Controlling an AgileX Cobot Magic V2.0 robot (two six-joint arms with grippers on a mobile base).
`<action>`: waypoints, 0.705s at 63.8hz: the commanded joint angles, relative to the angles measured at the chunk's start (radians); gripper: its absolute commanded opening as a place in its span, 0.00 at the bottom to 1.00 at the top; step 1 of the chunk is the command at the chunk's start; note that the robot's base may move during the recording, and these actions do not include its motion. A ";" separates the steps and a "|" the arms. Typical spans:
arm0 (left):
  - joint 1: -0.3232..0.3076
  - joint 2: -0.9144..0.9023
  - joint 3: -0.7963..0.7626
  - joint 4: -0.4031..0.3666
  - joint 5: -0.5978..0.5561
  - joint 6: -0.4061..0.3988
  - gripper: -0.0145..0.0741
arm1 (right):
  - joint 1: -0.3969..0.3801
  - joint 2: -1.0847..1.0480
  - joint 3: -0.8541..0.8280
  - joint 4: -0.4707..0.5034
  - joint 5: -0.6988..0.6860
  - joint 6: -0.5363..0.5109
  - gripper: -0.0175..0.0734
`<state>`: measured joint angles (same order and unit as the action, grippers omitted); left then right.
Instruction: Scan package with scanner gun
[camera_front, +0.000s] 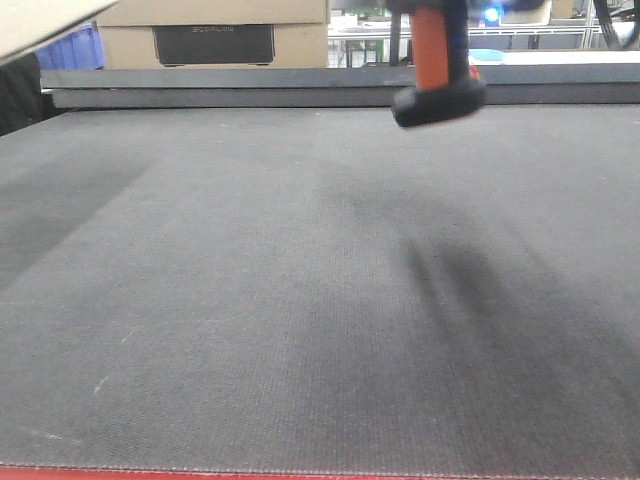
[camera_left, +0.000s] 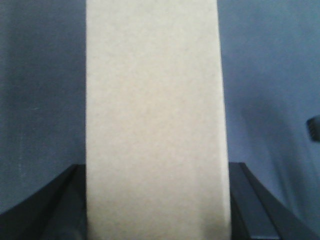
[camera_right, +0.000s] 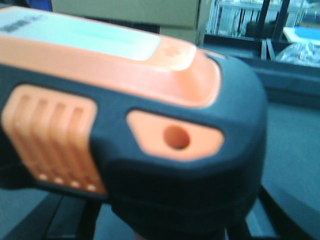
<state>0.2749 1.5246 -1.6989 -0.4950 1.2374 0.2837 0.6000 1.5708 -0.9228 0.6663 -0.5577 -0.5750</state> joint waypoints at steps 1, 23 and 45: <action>-0.033 -0.013 0.001 0.015 -0.016 -0.023 0.04 | 0.000 -0.019 -0.028 -0.019 -0.066 -0.011 0.01; -0.134 -0.013 0.001 0.024 -0.016 -0.073 0.04 | 0.000 -0.011 -0.019 -0.010 -0.066 -0.011 0.01; -0.135 -0.013 0.001 0.024 -0.016 -0.079 0.04 | 0.000 -0.009 0.009 -0.005 -0.066 -0.011 0.01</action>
<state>0.1445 1.5246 -1.6989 -0.4573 1.2375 0.2095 0.6000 1.5708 -0.9078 0.6655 -0.5600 -0.5789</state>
